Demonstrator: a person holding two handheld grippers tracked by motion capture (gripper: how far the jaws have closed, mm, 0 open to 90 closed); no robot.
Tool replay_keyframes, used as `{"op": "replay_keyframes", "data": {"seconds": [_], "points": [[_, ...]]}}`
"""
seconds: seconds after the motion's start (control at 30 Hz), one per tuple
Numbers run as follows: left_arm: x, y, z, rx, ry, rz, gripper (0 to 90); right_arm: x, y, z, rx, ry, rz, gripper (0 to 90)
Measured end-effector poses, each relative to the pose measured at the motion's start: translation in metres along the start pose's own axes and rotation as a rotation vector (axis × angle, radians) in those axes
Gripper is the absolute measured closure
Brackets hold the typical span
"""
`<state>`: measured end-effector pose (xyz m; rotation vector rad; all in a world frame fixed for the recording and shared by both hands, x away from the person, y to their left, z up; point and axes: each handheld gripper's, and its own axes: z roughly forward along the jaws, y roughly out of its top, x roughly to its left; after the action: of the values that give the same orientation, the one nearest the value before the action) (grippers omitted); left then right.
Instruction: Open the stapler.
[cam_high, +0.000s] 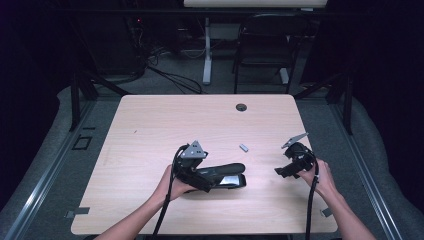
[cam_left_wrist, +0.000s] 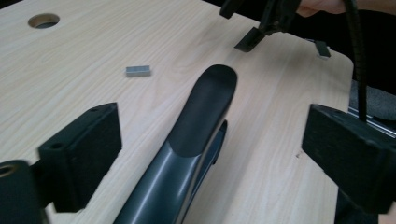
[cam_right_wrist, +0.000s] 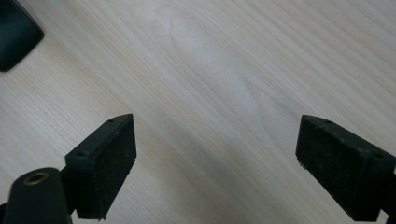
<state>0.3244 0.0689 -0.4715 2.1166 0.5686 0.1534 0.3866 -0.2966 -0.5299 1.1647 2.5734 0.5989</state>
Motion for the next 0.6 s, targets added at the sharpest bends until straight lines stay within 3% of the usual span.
{"op": "replay_keyframes", "data": {"seconds": [0.23, 0.33, 0.43, 0.53, 0.6], "points": [[-0.016, -0.001, 0.004, -0.005, -0.016, 0.032, 16.2, 0.007, 0.003, -0.003, -0.011, 0.003, -0.029, 9.1], [-0.021, -0.001, 0.008, 0.008, -0.029, 0.057, 23.7, 0.011, 0.004, -0.006, -0.053, -0.01, -0.034, 9.3], [-0.025, -0.002, 0.012, 0.03, -0.037, 0.078, 32.6, 0.017, 0.008, -0.009, -0.096, -0.013, -0.045, 16.7], [-0.027, -0.004, 0.015, 0.038, -0.038, 0.08, 37.3, 0.024, 0.011, -0.008, -0.099, 0.025, -0.06, 30.5], [-0.028, -0.006, 0.017, 0.038, -0.036, 0.069, 42.2, 0.03, 0.012, -0.007, -0.093, 0.021, -0.079, 36.4]]}}
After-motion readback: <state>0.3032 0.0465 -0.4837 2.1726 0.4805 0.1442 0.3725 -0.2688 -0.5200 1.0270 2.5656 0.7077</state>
